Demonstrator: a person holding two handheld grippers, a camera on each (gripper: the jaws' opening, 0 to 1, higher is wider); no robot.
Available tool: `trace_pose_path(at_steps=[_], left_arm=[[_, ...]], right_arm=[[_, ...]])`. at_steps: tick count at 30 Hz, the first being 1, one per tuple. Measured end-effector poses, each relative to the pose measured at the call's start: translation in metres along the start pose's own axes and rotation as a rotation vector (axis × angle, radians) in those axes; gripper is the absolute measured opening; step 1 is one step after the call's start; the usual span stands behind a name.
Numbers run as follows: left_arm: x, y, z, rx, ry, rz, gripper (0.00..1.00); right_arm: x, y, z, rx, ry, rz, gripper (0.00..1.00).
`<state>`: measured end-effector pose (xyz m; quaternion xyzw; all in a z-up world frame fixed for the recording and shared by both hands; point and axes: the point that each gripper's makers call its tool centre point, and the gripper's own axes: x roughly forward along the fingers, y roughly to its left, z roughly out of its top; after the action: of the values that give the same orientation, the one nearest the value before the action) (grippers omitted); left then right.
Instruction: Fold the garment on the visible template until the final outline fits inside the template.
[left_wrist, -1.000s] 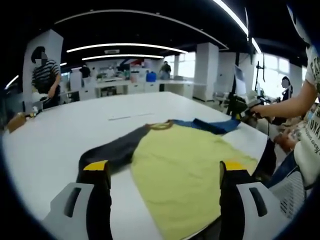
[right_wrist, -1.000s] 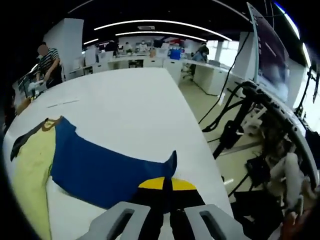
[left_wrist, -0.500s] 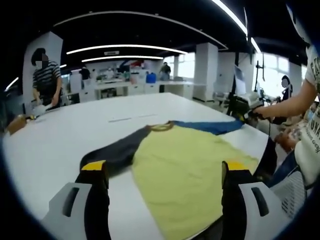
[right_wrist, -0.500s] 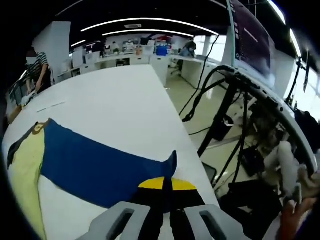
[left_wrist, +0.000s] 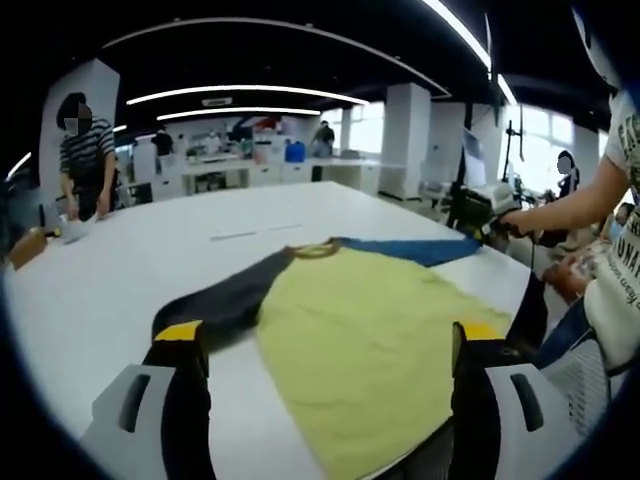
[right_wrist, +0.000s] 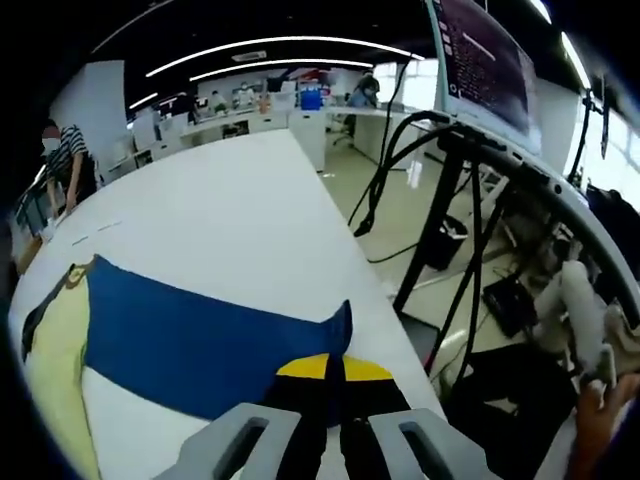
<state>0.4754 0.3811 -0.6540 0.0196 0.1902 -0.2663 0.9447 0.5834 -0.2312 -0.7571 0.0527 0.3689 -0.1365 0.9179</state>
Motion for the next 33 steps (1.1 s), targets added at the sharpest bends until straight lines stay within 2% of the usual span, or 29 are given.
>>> trace_pose_path(at_steps=[5, 14, 33], left_arm=[[-0.001, 0.001, -0.002, 0.000, 0.011, 0.008, 0.99], [0.000, -0.001, -0.004, -0.004, 0.023, -0.003, 0.99], [0.002, -0.002, -0.005, -0.005, 0.028, -0.016, 0.99]], right_arm=[[0.000, -0.001, 0.004, 0.044, -0.005, 0.014, 0.00], [-0.006, 0.007, 0.011, 0.034, -0.028, 0.027, 0.00], [-0.023, 0.054, 0.031, 0.003, -0.084, 0.108, 0.00]])
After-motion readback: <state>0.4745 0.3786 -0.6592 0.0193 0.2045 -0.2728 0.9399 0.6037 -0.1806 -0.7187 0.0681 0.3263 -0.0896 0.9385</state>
